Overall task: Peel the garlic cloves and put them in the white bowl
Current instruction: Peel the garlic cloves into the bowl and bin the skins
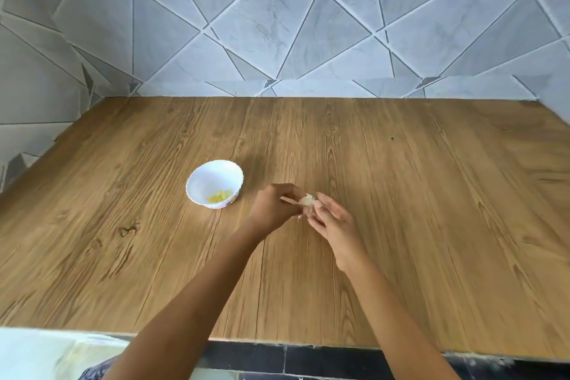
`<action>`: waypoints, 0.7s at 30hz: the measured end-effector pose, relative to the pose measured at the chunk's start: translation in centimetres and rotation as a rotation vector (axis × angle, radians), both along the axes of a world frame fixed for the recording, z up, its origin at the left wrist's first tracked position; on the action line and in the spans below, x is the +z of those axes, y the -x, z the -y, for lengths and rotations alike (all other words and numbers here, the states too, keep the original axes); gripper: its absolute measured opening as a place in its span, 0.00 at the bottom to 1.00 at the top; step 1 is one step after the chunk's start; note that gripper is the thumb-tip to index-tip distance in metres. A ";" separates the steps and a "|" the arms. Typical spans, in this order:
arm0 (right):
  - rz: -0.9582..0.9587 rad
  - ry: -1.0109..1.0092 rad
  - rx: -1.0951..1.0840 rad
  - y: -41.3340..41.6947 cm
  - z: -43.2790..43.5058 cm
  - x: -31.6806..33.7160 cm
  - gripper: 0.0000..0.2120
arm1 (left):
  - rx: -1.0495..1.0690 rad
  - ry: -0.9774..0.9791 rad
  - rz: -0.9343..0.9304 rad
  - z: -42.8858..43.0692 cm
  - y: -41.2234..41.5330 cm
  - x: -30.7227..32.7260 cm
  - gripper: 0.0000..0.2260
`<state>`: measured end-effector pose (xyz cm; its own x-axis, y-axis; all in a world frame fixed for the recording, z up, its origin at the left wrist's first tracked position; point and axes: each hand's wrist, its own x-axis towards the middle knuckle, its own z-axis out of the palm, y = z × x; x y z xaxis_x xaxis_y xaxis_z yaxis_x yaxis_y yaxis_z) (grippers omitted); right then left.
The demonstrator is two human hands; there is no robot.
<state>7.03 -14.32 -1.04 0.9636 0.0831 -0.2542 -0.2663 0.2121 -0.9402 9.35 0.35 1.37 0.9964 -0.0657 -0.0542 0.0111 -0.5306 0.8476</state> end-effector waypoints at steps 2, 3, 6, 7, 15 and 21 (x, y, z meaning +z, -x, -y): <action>-0.028 -0.081 0.008 -0.6 -0.2 0.3 0.17 | 0.013 0.075 -0.002 0.2 0.9 0.3 0.09; -0.028 -0.098 0.011 -0.8 -0.2 0.4 0.14 | 0.019 0.115 -0.015 0.2 1.1 0.6 0.08; -0.015 -0.136 0.039 -1.1 -0.1 0.4 0.09 | 0.041 0.245 -0.075 -0.2 1.1 0.9 0.07; -0.008 -0.136 0.045 -1.1 -0.1 0.3 0.09 | 0.048 0.256 -0.082 -0.3 1.0 0.9 0.07; 0.032 -0.042 0.025 -0.9 -0.7 -0.5 0.06 | 0.069 0.197 -0.096 -0.7 1.5 0.3 0.05; 0.107 0.213 -0.020 -2.1 -1.1 -0.5 0.03 | 0.264 0.299 -0.084 -2.1 1.8 0.7 0.04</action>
<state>9.09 -13.17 -1.58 0.9869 0.0194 -0.1603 -0.1605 0.0105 -0.9870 7.51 2.42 2.03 0.9741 0.1663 -0.1533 0.1896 -0.2305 0.9544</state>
